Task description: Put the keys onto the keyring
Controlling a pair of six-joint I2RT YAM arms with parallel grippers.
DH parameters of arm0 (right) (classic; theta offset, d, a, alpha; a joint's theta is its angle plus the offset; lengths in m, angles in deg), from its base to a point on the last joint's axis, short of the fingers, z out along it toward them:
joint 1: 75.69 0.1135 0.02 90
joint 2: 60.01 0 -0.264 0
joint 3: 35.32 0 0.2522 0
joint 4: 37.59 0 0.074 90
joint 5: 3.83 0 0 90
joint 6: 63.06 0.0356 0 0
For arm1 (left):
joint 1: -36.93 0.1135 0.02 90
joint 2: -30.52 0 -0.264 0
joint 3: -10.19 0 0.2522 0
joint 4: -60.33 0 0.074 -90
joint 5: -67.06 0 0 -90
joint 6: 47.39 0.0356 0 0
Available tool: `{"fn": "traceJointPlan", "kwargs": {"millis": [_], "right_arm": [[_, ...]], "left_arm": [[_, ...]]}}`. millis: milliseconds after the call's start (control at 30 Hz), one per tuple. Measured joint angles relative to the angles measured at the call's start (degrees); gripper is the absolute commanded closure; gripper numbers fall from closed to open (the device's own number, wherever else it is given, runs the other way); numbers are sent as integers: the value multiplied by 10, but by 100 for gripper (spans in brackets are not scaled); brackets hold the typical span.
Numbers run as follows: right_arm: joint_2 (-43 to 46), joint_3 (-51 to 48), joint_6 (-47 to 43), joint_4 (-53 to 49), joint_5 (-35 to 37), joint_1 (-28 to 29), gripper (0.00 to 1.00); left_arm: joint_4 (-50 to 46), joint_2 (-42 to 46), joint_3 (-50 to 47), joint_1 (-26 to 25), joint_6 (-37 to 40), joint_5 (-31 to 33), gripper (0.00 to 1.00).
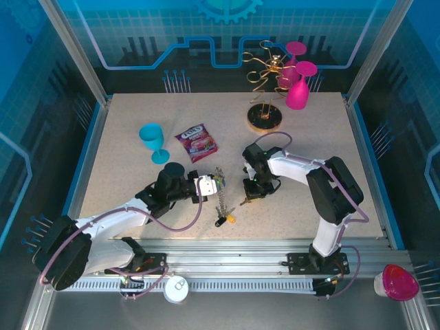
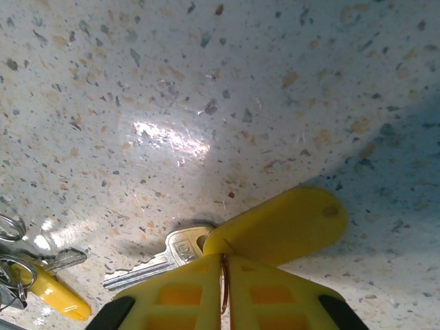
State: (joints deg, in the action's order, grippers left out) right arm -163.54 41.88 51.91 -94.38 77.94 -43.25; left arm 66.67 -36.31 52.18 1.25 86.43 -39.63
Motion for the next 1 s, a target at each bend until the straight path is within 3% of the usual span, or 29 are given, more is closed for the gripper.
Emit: {"fn": "traceJointPlan", "kwargs": {"millis": [133,333,667,1000], "right_arm": [[0,3,-7,0,-4,0,100],[6,3,-6,0,-10,-8,100],[259,-62,-45,119,-35,-15,100],[339,-140,-137,265,-148,-13,100]], "left_arm": [[0,0,0,0,0,0,100],[0,0,0,1,-1,2,100],[-1,0,0,6,-72,19,100],[-1,0,2,36,-140,12,100]]}}
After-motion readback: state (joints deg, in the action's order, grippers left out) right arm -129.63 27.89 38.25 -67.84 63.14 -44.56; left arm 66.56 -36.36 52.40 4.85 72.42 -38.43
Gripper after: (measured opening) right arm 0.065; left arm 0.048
